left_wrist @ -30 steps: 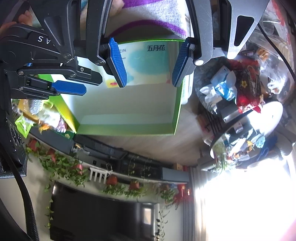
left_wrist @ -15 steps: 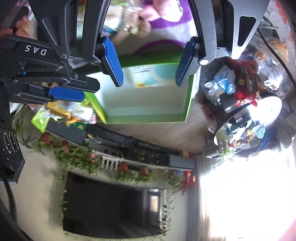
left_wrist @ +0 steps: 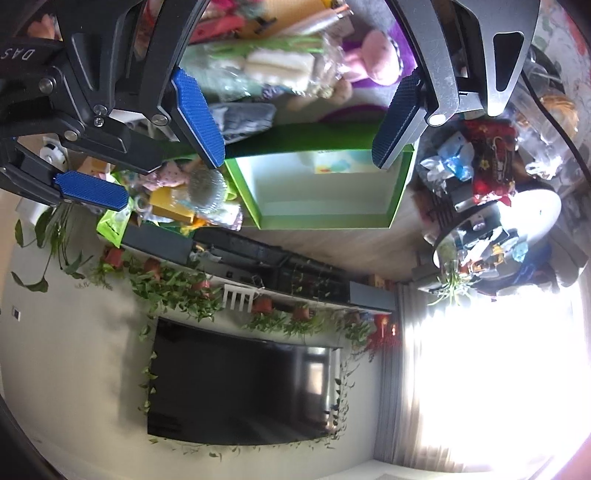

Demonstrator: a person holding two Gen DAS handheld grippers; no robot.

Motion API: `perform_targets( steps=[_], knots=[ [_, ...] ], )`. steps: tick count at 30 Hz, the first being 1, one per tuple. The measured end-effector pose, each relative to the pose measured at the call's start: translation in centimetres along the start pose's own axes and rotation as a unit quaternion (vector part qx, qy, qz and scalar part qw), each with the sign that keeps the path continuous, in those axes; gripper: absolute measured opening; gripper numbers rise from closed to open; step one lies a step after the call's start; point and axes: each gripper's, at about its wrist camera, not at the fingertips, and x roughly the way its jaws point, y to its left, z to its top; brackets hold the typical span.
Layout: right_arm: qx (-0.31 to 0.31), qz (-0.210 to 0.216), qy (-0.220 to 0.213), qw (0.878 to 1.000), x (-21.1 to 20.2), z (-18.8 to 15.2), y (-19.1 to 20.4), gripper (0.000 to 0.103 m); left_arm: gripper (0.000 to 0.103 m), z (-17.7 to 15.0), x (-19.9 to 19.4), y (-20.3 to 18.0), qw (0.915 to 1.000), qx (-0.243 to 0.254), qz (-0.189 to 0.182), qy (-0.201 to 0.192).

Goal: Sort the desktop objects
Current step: 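Withdraw both grippers from the green box back over the table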

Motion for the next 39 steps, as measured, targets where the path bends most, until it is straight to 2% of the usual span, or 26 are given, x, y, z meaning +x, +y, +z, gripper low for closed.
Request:
perform_targets(
  steps=[6, 16, 28, 39],
  knots=[
    [0.009, -0.018, -0.008, 1.0, -2.6, -2.8, -0.7, 0.07, 0.083, -2.0, -1.9, -2.4, 0.9999, 0.002, 0.009, -0.004],
    [0.027, -0.023, -0.014, 0.999, -5.9, -6.9, -2.1, 0.073, 0.083, -4.7, -3.3, -5.7, 0.9999, -0.009, 0.011, -0.01],
    [0.047, -0.02, -0.019, 0.999, -9.6, -11.9, -5.0, 0.078, 0.083, -7.4, -3.7, -10.2, 0.9999, -0.011, -0.002, 0.011],
    [0.064, -0.028, -0.033, 0.997, -13.2, -14.9, -7.6, 0.081, 0.083, -8.9, -4.8, -14.6, 0.9997, 0.003, -0.011, 0.021]
  ],
)
